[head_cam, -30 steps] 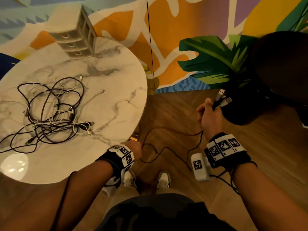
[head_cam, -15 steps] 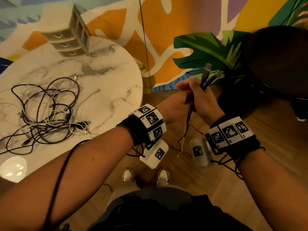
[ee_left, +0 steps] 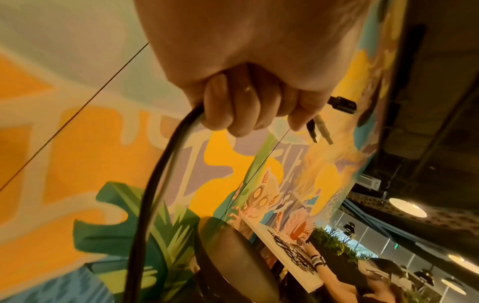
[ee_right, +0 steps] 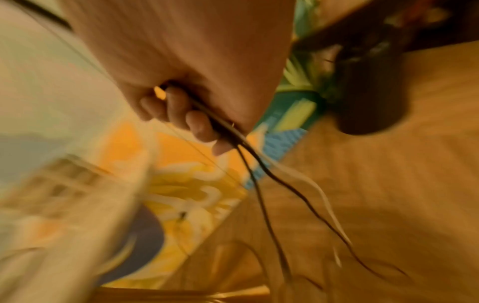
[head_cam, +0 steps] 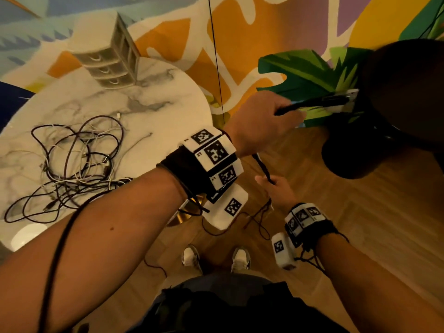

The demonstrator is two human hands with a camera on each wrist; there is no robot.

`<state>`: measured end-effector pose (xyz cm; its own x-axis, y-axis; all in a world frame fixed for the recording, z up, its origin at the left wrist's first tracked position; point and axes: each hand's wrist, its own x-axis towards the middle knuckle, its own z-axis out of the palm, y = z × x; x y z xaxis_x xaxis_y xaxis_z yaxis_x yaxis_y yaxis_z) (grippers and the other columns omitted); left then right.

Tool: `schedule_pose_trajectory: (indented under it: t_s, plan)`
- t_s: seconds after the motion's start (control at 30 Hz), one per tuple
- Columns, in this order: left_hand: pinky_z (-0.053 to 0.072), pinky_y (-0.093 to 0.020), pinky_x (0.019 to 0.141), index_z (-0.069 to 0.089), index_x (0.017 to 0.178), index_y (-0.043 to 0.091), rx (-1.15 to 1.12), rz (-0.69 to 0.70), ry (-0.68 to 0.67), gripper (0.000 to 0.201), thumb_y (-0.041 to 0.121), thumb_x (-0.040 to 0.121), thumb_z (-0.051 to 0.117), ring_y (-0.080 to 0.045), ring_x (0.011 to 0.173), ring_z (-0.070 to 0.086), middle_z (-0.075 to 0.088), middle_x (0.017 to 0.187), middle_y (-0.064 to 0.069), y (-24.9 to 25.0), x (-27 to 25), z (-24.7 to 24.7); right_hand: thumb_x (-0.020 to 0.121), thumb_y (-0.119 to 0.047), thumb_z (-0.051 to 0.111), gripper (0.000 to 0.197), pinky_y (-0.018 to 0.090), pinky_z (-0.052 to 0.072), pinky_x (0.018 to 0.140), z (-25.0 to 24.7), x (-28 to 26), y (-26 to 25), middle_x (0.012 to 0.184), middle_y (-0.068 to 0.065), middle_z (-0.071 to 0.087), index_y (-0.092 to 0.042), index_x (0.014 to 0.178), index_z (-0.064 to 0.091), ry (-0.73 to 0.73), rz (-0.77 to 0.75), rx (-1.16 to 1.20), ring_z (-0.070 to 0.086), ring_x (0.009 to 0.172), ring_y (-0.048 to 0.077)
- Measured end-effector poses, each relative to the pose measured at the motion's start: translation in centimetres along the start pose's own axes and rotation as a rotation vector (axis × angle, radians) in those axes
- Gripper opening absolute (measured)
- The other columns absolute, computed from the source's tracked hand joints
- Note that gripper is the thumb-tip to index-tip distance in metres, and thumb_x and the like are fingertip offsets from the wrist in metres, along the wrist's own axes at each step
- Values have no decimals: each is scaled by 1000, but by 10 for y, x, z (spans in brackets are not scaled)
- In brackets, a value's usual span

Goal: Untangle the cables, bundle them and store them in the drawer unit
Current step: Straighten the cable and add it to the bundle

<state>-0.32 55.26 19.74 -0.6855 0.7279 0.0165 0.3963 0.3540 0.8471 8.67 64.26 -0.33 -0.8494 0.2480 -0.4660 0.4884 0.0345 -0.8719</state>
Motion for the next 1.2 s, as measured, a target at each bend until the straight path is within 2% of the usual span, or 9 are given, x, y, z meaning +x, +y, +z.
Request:
schedule_pose_trajectory:
  t_s: [0.07, 0.27, 0.43, 0.53, 0.67, 0.8, 0.9, 1.07, 1.2]
  plan:
    - [23, -14, 44, 47, 51, 20, 48, 37, 41, 44, 20, 95, 53, -5, 37, 30, 31, 42, 11, 3, -2, -10, 92, -40, 55, 41, 50, 46, 69, 4, 12, 29, 68, 2, 50, -7, 67, 52, 105, 163, -23, 49, 72, 18]
    - [21, -17, 45, 39, 51, 26, -31, -9, 80, 47, 26, 95, 52, -5, 38, 27, 30, 39, 12, -9, -16, -19, 90, -43, 58, 35, 34, 48, 68, 24, 32, 58, 56, 1, 55, -17, 70, 44, 137, 381, 161, 58, 66, 22]
    - [22, -20, 45, 46, 56, 24, -238, -139, 23, 39, 29, 95, 53, -4, 40, 26, 30, 43, 13, -31, -25, -16, 87, -11, 63, 8, 36, 47, 80, 24, 29, 54, 80, 3, 63, -13, 80, 61, -67, 161, -148, 59, 82, 20]
    - [24, -23, 47, 50, 59, 27, -377, -277, -12, 35, 21, 92, 57, -5, 41, 30, 35, 44, 13, -52, -32, -2, 80, 4, 60, 35, 30, 49, 84, 23, 21, 15, 111, 3, 63, -19, 107, 56, -199, 28, -148, 58, 107, 19]
    - [39, -14, 49, 56, 77, 9, -456, -372, -100, 12, 4, 87, 52, -1, 47, 51, 56, 61, 5, -74, -42, 17, 81, -17, 52, 23, 23, 53, 74, 12, -13, -59, 92, -9, 73, -22, 92, 72, -315, -127, 372, 66, 86, 6]
    - [47, -22, 68, 61, 109, 4, -156, -347, -202, 34, 14, 78, 53, -16, 83, 61, 63, 94, -9, -87, -50, 33, 77, -26, 51, 53, 40, 43, 96, 5, -28, -87, 132, 18, 55, -7, 127, 56, -507, -146, 527, 52, 122, 31]
    - [52, -33, 80, 60, 117, 2, -50, -337, -218, 32, 8, 86, 55, -20, 91, 61, 65, 103, -13, -95, -61, 42, 87, -42, 49, 48, 40, 46, 97, 21, -23, -86, 118, 12, 66, -5, 113, 65, -387, -149, 231, 60, 114, 24]
    - [44, -26, 80, 52, 124, 1, 181, -264, -258, 35, 11, 91, 51, -25, 102, 59, 61, 114, -15, -106, -82, 30, 99, -42, 33, 53, 31, 49, 90, 52, -14, -79, 105, 10, 71, -5, 101, 71, -301, -69, 104, 65, 103, 20]
    - [46, -34, 78, 54, 112, 11, 525, -114, 148, 27, 27, 90, 50, -24, 100, 53, 55, 114, -7, -108, -95, 5, 90, -56, 43, 50, 22, 50, 67, 75, -12, -80, 76, -7, 70, -11, 88, 64, -153, -119, 89, 64, 71, 3]
